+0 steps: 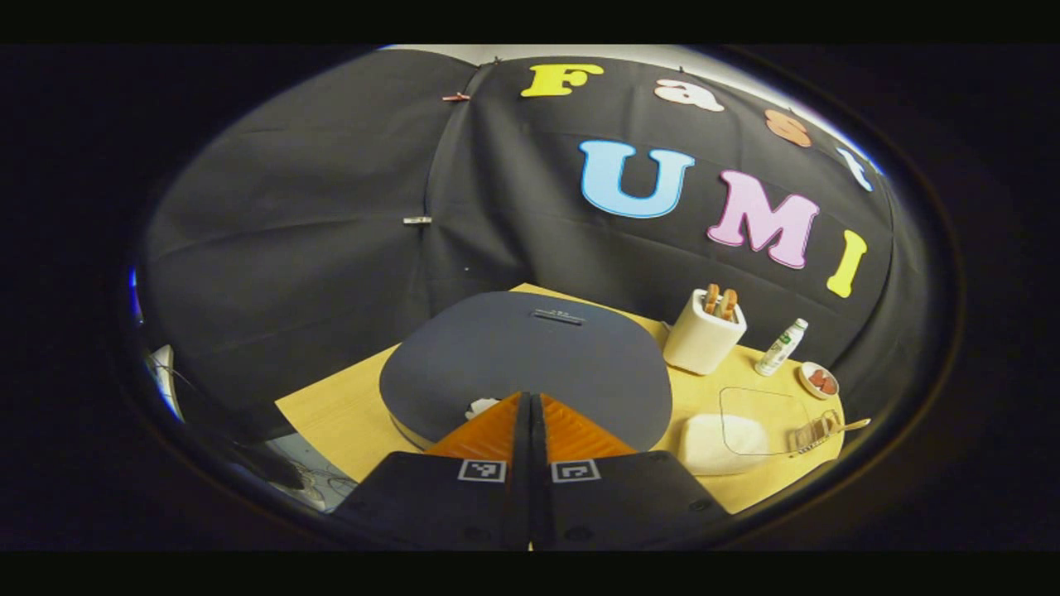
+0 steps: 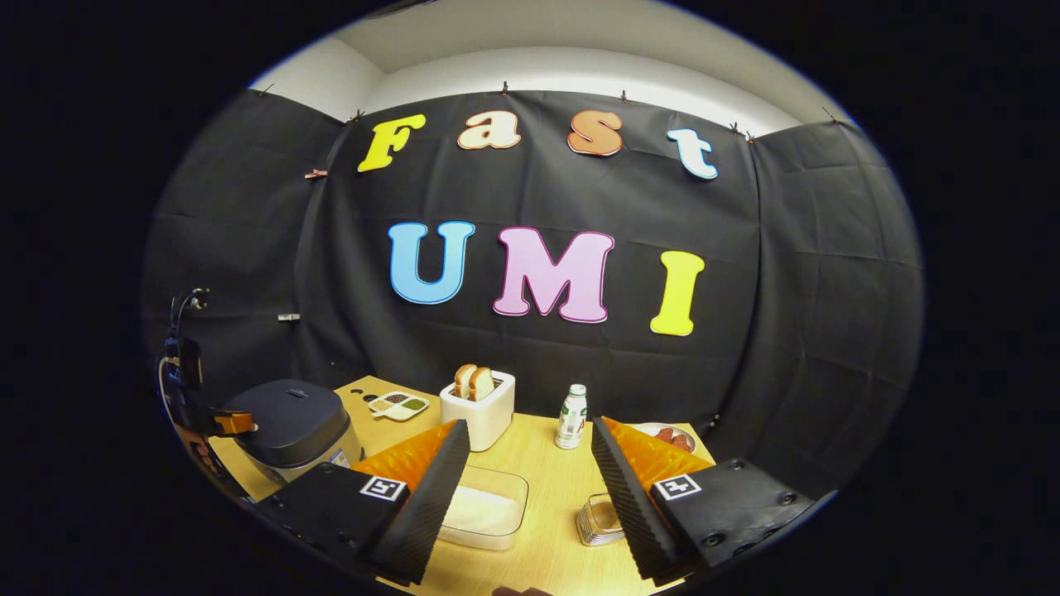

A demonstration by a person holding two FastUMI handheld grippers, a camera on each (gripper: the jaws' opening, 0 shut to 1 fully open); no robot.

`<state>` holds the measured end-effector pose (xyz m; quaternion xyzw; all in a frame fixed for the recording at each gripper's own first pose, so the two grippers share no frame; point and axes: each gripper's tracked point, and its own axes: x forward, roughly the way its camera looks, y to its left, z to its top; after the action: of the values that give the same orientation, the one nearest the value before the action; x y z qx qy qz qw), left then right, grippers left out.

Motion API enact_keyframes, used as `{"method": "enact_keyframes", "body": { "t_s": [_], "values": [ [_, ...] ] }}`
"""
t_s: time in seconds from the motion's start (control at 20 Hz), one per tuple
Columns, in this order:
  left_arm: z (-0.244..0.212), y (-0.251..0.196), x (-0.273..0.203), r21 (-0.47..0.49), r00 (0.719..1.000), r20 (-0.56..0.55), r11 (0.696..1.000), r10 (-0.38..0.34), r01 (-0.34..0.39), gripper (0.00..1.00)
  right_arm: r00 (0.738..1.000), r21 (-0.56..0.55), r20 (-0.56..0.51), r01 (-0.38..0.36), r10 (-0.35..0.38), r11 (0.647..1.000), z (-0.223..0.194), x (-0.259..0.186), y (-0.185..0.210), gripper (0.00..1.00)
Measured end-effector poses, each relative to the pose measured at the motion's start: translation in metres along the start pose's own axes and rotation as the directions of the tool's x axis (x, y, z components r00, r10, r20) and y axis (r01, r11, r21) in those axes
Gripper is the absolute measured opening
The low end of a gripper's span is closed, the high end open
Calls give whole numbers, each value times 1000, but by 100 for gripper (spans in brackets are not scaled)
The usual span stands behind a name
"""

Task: Close the left gripper, press the button to open the rice cooker; take a wooden spoon from the chopstick holder with the right hand, scoop a spoonful of rice and pour it into the rice cooker, then put the wooden spoon back into the chopstick holder.

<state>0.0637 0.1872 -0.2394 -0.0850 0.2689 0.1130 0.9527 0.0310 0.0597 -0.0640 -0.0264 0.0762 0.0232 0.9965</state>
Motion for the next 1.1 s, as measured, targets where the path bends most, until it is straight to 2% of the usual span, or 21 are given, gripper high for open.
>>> {"method": "enact_keyframes", "body": {
  "t_s": [0.15, 0.25, 0.4, 0.45, 0.6, 0.7, 0.75, 0.9, 1.1],
  "values": [
    [8, 0, -1, 1, 999, 22, 999, 36, -36, 5, 1000, -1, 5, 2, -2, 1000, 3, -2, -2, 93],
    [16, -1, -7, -14, 996, 71, 998, 59, -58, 7, 1000, -5, 9, 9, -9, 1000, 4, -2, -6, 92],
    [29, -7, -16, 31, 987, 141, 996, 77, -83, 6, 1000, -2, 10, 17, -17, 1000, 4, -3, -11, 93],
    [35, -8, -19, 32, 985, 155, 996, 80, -86, 9, 1000, 0, 10, 18, -18, 1000, 4, -3, -14, 93],
    [50, -15, -31, 6, 982, 178, 998, 66, -68, 5, 1000, 10, -4, 21, -21, 1000, -1, -4, -20, 93],
    [61, -18, -40, 21, 976, 207, 997, 69, -75, 8, 1000, 17, -8, 23, -23, 1000, -1, -4, -24, 93],
    [69, -21, -46, 32, 971, 228, 997, 66, -75, 5, 1000, 18, -8, 23, -23, 1000, -2, -5, -26, 93],
    [92, -33, -65, 75, 952, 301, 994, 57, -83, 6, 1000, 31, -11, 19, -19, 999, -3, -5, -31, 93],
    [104, -45, -82, 78, 934, 353, 993, 51, -84, 6, 1000, 48, -13, 26, -25, 999, -6, -6, -40, 92]
  ]
}}
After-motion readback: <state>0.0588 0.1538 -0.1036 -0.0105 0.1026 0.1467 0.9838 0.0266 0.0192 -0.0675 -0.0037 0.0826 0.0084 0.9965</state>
